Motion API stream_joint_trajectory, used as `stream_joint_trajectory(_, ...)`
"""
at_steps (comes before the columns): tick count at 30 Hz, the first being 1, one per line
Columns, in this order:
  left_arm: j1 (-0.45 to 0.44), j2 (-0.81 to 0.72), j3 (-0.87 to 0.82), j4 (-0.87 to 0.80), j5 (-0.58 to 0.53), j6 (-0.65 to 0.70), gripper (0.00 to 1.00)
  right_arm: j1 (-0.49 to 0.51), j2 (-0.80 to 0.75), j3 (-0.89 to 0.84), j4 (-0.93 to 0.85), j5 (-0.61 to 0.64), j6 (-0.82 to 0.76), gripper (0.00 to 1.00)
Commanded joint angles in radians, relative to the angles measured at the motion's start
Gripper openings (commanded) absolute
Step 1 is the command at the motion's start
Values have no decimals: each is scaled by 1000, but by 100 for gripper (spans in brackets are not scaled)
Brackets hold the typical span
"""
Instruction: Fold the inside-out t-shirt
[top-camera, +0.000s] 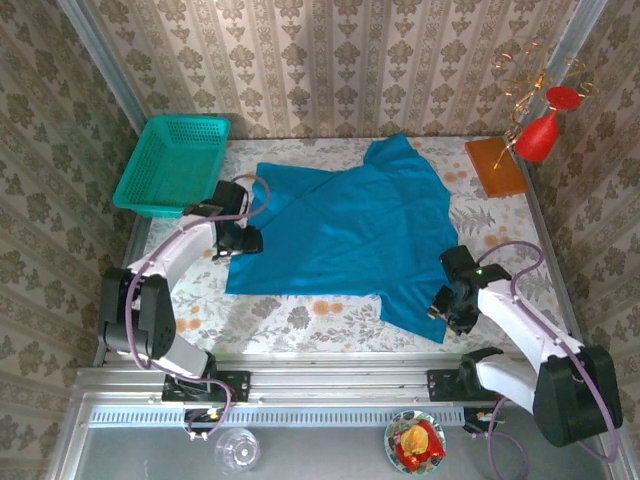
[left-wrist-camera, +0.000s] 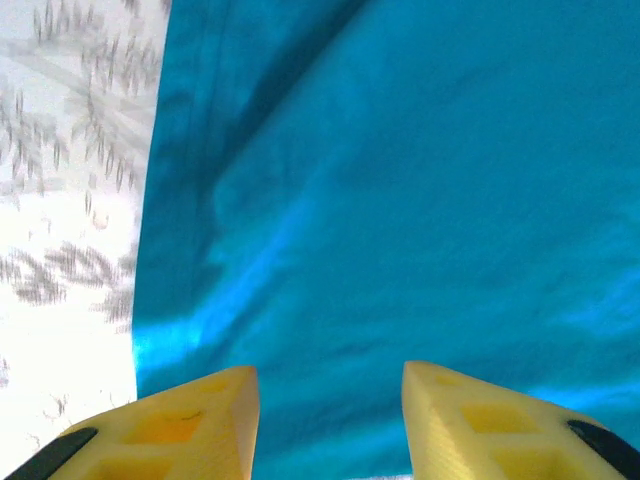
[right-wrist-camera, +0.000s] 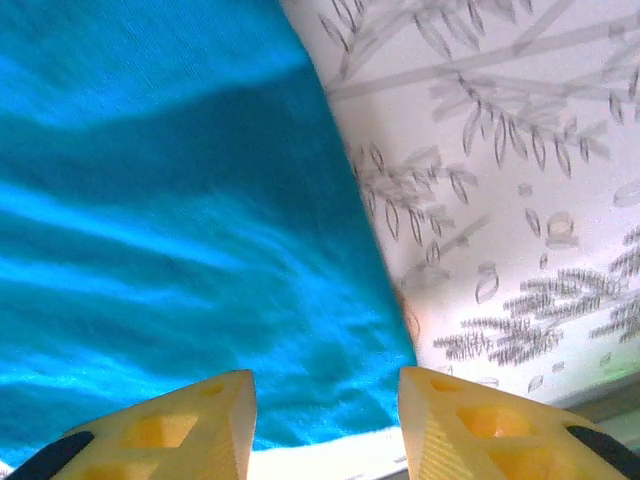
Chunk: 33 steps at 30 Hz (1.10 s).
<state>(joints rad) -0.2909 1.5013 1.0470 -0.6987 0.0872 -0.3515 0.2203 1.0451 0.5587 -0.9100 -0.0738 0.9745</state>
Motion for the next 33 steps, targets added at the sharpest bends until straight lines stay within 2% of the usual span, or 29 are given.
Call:
stream_joint_trajectory(1,18,-68,-79,14,10,-101,43,37,-41,-26,-52,3,187,42)
stream_joint_trajectory(8,65,-137,-190,7,-17,-190,44,93,-24,-70,-25,4,420,42)
stream_joint_trajectory(15,154,-200,-273,8,0,-245,47,96,0,-139,59,-19,554,43)
stream_joint_trajectory(20,222,-240,-331,30,47,-253,47,97,-17,-210,153,-18,620,34)
stream_joint_trajectory(24,240,-223,-357,53,109,-236,46,96,-30,-205,146,-7,615,19)
stream_joint_trajectory(29,239,-182,-363,72,135,-227,45,96,-62,-183,117,9,603,15)
stream_joint_trajectory(33,226,-147,-367,63,132,-223,40,95,-80,-171,97,14,602,15)
